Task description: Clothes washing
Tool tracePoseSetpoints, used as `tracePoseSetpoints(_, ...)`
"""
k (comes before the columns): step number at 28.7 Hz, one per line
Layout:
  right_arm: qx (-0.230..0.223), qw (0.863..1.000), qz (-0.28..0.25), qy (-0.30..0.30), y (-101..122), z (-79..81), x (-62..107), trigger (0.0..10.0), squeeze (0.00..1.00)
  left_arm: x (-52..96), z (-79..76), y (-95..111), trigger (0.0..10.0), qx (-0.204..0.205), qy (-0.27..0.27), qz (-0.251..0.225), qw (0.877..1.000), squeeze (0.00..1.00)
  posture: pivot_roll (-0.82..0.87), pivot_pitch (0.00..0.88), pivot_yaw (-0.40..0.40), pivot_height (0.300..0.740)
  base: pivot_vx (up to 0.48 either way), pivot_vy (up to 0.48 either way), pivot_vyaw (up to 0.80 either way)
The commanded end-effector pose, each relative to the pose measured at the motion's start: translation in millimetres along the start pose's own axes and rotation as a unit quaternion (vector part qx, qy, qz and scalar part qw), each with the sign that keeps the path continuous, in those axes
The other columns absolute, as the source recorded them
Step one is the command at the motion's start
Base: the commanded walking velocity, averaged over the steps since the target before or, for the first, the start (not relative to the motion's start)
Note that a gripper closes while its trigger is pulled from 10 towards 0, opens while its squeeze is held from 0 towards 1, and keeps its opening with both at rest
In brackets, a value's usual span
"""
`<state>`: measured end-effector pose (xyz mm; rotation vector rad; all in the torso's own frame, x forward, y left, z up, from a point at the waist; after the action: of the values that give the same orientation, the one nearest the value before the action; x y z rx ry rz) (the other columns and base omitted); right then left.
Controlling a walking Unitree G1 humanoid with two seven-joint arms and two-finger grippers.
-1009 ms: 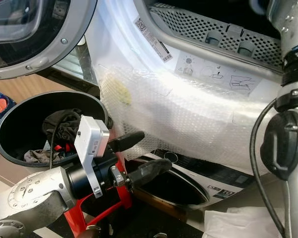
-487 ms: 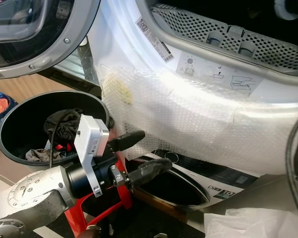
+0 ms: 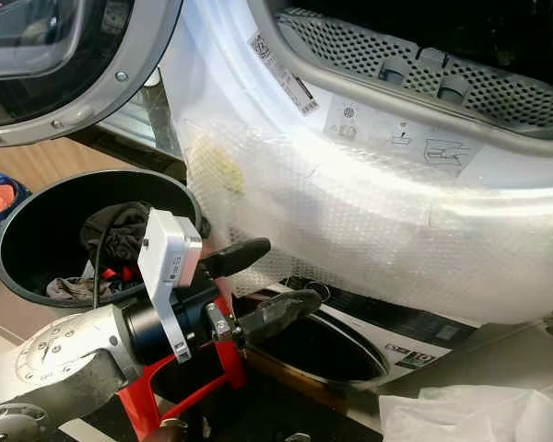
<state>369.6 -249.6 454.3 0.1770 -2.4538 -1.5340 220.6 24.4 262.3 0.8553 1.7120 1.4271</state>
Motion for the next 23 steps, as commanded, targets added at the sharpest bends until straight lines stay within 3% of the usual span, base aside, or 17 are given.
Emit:
tracePoseSetpoints(1,-0.003,0.999,-0.014,-0.051,5.2,-15.9,12.7,10.0,0.0,-1.0,-5.5,1.1,10.0,0.003,-0.016,-0.004,1.0,0.0,-0.05,0.239,-0.091,0.74,0.0,0.0,0.0)
tracePoseSetpoints(2,-0.012,0.996,-0.017,-0.082,5.7,-23.7,15.5,10.0,0.0,-1.2,-5.6,1.0,10.0,0.004,-0.016,-0.004,1.0,0.0,-0.04,0.24,-0.091,0.74,0.0,0.0,0.0)
tracePoseSetpoints(4,-0.02,0.996,-0.017,-0.083,5.5,-26.2,20.0,10.0,0.0,-1.4,-5.8,1.0,10.0,0.004,-0.016,-0.004,1.0,0.0,-0.04,0.239,-0.092,0.74,0.0,0.0,0.0)
tracePoseSetpoints(9,-0.018,0.999,-0.007,-0.051,-1.8,-23.7,30.6,10.0,0.0,-1.3,-6.3,1.1,10.0,0.003,-0.015,-0.004,1.0,0.0,-0.04,0.239,-0.093,0.74,0.0,0.0,0.0)
tracePoseSetpoints(11,-0.016,1.0,0.0,-0.002,-7.5,-14.5,40.1,10.0,0.0,-0.8,-6.3,0.9,10.0,0.004,-0.014,-0.004,1.0,0.0,-0.04,0.239,-0.094,0.74,0.0,0.0,0.0)
tracePoseSetpoints(16,-0.008,0.999,-0.026,0.04,-2.0,-7.2,57.9,10.0,0.0,-0.2,-5.6,0.5,10.0,0.004,-0.014,-0.004,1.0,0.0,-0.05,0.236,-0.092,0.74,0.0,0.0,0.0)
tracePoseSetpoints(19,-0.03,0.994,-0.069,0.073,11.2,-1.2,64.0,10.0,0.0,-0.9,-5.5,0.3,10.0,0.006,-0.015,-0.004,1.0,0.0,-0.05,0.235,-0.09,0.74,0.0,0.0,0.0)
tracePoseSetpoints(23,-0.013,0.992,-0.076,0.103,10.1,8.6,64.6,10.0,0.0,-1.6,-5.6,0.4,10.0,0.006,-0.017,-0.004,1.0,0.0,-0.05,0.23,-0.09,0.74,0.0,0.0,0.0)
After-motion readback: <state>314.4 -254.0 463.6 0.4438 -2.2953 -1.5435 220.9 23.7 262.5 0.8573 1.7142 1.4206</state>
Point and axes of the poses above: a point about 5 cm out from each wrist's last joint towards the gripper, its own x axis pointing back from the gripper into the wrist, its own y axis along the axis of the wrist's last joint, z = x × y, the point moved 5 cm from there along -x, pointing out of the wrist towards the gripper, and after that the axes turned 2 degrees about x, right-handed, at the moved point
